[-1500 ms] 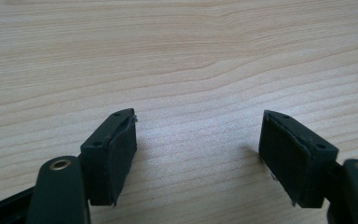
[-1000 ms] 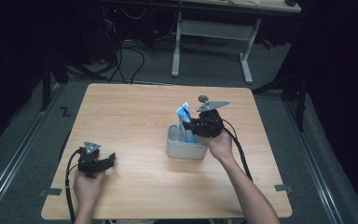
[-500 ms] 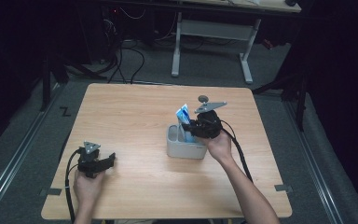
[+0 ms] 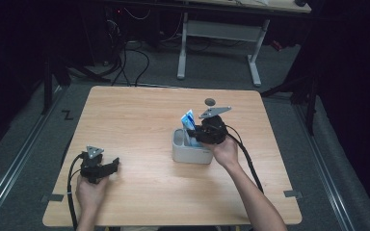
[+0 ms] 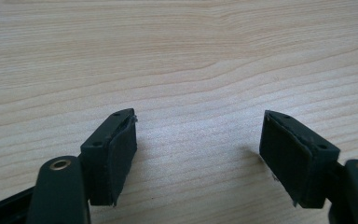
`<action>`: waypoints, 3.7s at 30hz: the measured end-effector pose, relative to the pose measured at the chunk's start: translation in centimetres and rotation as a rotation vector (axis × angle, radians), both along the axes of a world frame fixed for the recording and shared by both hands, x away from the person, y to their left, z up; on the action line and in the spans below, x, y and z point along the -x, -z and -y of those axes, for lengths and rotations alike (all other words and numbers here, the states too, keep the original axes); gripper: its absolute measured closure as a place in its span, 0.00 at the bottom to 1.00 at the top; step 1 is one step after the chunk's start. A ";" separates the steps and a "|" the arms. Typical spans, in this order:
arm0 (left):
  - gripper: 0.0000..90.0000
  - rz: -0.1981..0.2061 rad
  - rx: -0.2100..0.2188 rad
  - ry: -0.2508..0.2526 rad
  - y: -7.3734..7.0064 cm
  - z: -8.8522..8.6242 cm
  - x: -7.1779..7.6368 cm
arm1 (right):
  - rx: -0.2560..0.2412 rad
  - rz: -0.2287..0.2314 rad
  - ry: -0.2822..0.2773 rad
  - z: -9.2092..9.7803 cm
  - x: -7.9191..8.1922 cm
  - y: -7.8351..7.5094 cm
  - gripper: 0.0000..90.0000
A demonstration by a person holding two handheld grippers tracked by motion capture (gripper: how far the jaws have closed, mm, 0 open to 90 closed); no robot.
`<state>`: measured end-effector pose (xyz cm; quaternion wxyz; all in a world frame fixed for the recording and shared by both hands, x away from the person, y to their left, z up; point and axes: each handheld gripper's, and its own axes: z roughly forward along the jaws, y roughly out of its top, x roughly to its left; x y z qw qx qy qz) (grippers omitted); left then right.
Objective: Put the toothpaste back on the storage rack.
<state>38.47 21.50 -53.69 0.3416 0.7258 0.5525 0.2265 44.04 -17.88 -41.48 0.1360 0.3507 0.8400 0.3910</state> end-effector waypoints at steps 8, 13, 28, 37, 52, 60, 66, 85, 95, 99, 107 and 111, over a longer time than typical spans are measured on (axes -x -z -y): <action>0.31 0.000 0.000 0.000 0.0 0.0 0.0 | 0.035 0.030 -0.006 -0.4 0.2 0.0 0.78; 0.31 -0.002 -0.001 0.003 0.0 0.0 0.0 | 0.029 0.022 -0.005 -0.3 0.1 0.1 0.76; 0.31 0.001 -0.003 0.000 0.0 0.0 0.0 | 0.028 0.068 0.009 -0.2 0.6 -0.5 0.55; 0.31 0.001 -0.007 0.001 0.0 0.1 0.0 | -0.010 0.108 0.023 0.9 1.4 -1.8 0.53; 0.31 0.001 -0.007 0.001 0.0 0.1 0.0 | -0.042 0.139 0.057 2.9 2.2 -3.0 0.53; 0.31 0.001 -0.007 0.001 0.0 0.1 0.0 | -0.060 0.146 0.070 3.7 2.5 -3.4 0.53; 0.31 0.002 -0.008 0.001 0.0 0.1 0.0 | -0.074 0.170 0.087 4.4 2.9 -3.8 0.53; 0.31 0.001 -0.013 0.000 0.0 0.1 0.0 | -0.122 0.185 0.147 7.0 4.0 -3.9 0.55; 0.31 0.001 -0.015 0.000 0.0 0.2 0.0 | -0.128 0.190 0.167 8.2 4.5 -4.0 0.55; 0.31 0.002 -0.016 0.000 0.0 0.2 0.0 | -0.136 0.190 0.178 8.7 4.7 -4.0 0.55; 0.31 0.002 -0.019 0.000 0.0 0.2 0.0 | -0.148 0.189 0.190 9.5 5.2 -4.0 0.55; 0.31 0.002 -0.021 0.001 0.0 0.2 0.0 | -0.148 0.189 0.197 9.9 5.4 -4.0 0.55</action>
